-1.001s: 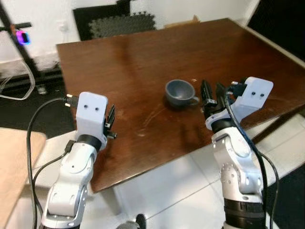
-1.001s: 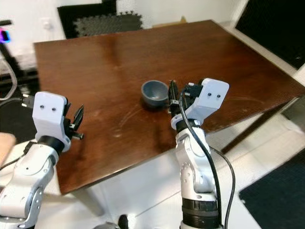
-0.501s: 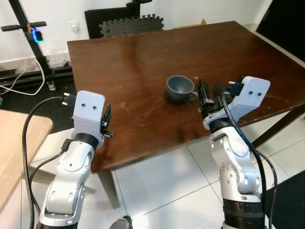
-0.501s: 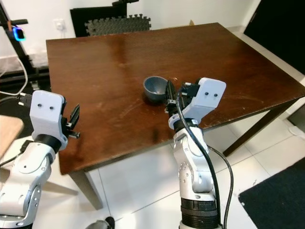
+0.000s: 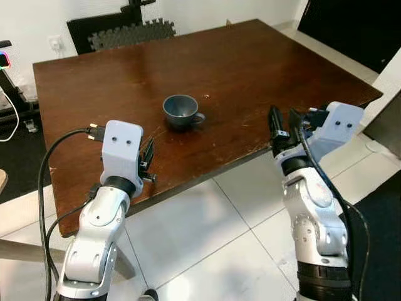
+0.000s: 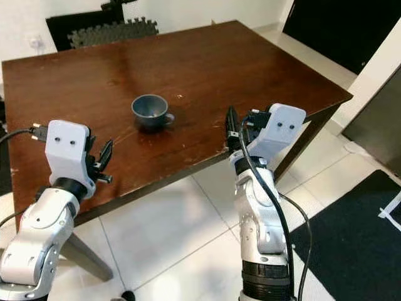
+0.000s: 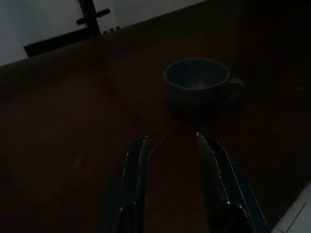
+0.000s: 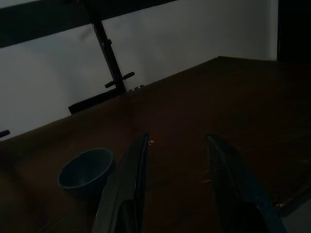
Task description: Setting the table
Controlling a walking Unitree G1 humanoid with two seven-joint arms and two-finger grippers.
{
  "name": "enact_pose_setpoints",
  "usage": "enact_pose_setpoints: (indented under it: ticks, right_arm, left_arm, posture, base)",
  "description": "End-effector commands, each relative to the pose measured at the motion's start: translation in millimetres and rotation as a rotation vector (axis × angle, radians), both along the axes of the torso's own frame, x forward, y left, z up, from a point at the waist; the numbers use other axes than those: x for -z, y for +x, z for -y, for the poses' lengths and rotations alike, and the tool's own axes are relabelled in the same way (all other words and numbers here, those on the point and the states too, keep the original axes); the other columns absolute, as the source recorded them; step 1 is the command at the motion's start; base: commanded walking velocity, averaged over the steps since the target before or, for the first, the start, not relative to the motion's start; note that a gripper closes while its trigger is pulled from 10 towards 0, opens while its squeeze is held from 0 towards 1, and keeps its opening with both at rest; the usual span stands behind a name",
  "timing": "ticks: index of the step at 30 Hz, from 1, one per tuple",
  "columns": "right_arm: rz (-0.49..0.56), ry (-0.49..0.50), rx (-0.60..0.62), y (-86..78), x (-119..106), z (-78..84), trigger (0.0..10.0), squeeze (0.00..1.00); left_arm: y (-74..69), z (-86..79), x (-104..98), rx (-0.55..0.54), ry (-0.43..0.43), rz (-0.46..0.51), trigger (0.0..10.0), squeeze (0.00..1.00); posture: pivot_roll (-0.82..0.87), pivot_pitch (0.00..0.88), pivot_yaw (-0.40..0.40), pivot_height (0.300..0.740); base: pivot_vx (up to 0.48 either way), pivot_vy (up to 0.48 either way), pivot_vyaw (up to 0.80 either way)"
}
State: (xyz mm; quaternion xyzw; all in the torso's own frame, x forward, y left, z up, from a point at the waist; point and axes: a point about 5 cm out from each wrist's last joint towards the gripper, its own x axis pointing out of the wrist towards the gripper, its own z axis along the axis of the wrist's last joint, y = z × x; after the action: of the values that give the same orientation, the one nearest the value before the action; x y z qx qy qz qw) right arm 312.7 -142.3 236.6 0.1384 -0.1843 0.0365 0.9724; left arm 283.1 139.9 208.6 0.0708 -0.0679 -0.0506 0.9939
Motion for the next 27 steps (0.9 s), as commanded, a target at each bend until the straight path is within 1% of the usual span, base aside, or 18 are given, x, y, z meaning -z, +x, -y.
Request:
enact_pose_setpoints:
  ticks: [1, 6, 8, 10, 24, 27]
  right_arm:
    - [-0.016, 0.001, 0.003, -0.8, 3.6, 0.4, 10.0, 0.0]
    - [-0.02, 0.0, 0.003, -1.0, 4.5, 0.4, 10.0, 0.0]
    - [-0.021, -0.001, 0.002, -1.2, 5.0, 0.3, 10.0, 0.0]
    - [-0.022, -0.001, 0.001, -1.5, 5.2, 0.3, 10.0, 0.0]
    - [-0.023, -0.004, -0.002, -1.7, 5.9, -1.0, 10.0, 0.0]
    - [-0.025, -0.003, -0.005, -1.5, 6.4, -1.6, 10.0, 0.0]
  left_arm:
    - [-1.4, -1.5, 5.8, -0.006, 0.0, -0.027, 10.0, 0.0]
    - [-2.3, 0.5, 8.3, 0.006, -0.001, -0.039, 10.0, 0.0]
    - [-2.9, 1.9, 10.1, 0.015, -0.022, -0.052, 10.0, 0.0]
    - [-3.3, 2.5, 11.0, 0.017, -0.023, -0.059, 10.0, 0.0]
    - [-3.5, 1.5, 12.1, 0.018, -0.032, -0.069, 10.0, 0.0]
    - [-4.1, 1.4, 12.1, 0.018, -0.032, -0.07, 10.0, 0.0]
  posture:
    - [0.05, 0.127, 0.037, 0.74]
    - [0.05, 0.128, 0.036, 0.74]
    - [0.05, 0.129, 0.036, 0.74]
    - [0.05, 0.129, 0.037, 0.74]
    - [0.05, 0.129, 0.037, 0.74]
    - [0.05, 0.13, 0.037, 0.74]
  base:
    - [0.0, 0.0, 0.0]
    - [0.0, 0.0, 0.0]
    - [0.0, 0.0, 0.0]
    - [0.0, 0.0, 0.0]
    - [0.0, 0.0, 0.0]
    - [-0.379, 0.0, 0.0]
